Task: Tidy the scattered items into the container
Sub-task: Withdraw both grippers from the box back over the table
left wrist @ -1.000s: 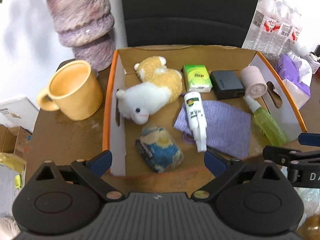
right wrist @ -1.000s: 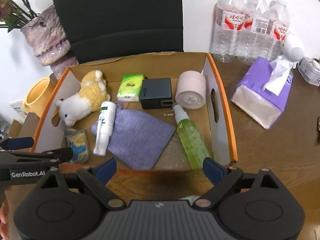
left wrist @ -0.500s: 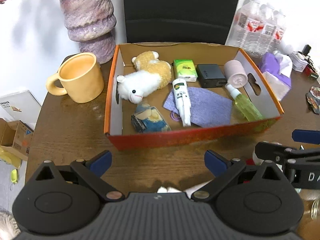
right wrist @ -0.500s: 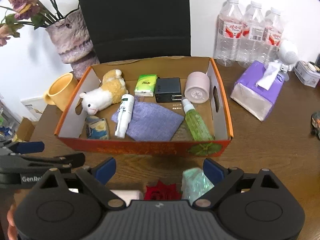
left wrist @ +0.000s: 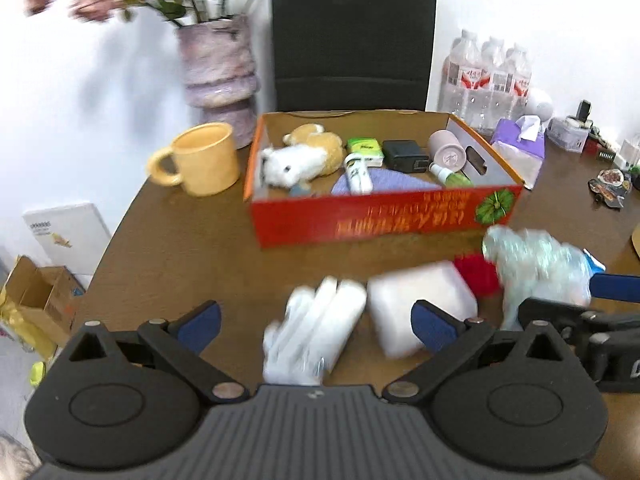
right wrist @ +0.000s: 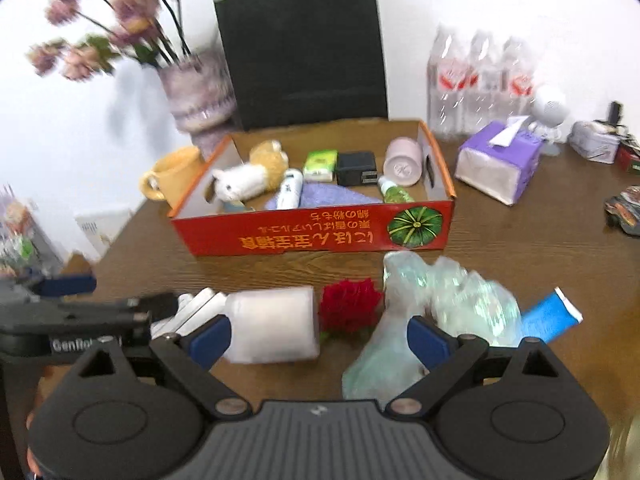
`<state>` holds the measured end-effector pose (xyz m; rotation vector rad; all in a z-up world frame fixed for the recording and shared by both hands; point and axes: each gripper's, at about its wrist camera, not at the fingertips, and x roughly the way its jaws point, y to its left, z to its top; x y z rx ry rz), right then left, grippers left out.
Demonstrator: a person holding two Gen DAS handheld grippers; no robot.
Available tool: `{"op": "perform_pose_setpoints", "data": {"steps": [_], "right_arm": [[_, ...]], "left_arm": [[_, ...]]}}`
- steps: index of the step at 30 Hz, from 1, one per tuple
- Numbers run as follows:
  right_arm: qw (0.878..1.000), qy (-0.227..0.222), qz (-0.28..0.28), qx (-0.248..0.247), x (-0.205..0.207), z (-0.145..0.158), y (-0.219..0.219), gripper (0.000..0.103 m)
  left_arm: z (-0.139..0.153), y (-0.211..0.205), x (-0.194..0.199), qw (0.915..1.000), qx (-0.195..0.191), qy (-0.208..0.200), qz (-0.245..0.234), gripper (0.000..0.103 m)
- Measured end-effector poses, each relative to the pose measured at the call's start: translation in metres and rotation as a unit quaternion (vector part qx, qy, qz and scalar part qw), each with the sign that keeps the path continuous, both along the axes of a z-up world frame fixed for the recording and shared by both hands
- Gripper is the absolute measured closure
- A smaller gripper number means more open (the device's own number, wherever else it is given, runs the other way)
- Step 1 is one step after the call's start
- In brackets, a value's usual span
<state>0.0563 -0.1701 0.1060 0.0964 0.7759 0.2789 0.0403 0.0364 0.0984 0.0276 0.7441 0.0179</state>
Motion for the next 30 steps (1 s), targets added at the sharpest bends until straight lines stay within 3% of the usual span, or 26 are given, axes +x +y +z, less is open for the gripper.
{"op": "perform_pose_setpoints", "data": {"steps": [2, 5, 10, 18, 21, 25, 30], "right_arm": [[0.999, -0.033, 0.01, 0.003, -0.034, -0.017, -0.005, 0.002], [0.998, -0.048, 0.031, -0.006, -0.07, -0.05, -0.012, 0.002], [0.999, -0.014, 0.003, -0.043, -0.087, -0.092, -0.026, 0.003], [0.999, -0.034, -0.01, -0.038, -0.077, -0.098, -0.032, 0.002], [0.998, -0.033, -0.019, -0.056, -0.071, -0.103, -0.03, 0.002], [0.996, -0.038, -0.024, -0.078, -0.065, -0.106, -0.025, 0.001], [0.996, -0.047, -0.028, -0.077, -0.062, -0.109, -0.02, 0.0]], "left_arm": [[-0.02, 0.0, -0.033, 0.9997, -0.014, -0.022, -0.001, 0.0], [-0.05, -0.002, -0.067, 0.9996, -0.018, -0.018, 0.014, 0.0], [-0.067, -0.007, -0.083, 0.9995, -0.017, -0.027, -0.007, 0.0], [-0.092, -0.025, -0.069, 0.9995, -0.012, -0.003, -0.03, 0.0], [-0.096, -0.031, -0.07, 0.9992, 0.003, -0.016, -0.036, 0.0], [-0.099, -0.029, -0.068, 0.999, -0.008, -0.022, -0.038, 0.0], [-0.099, -0.03, -0.066, 0.999, -0.007, -0.022, -0.038, 0.0]]}}
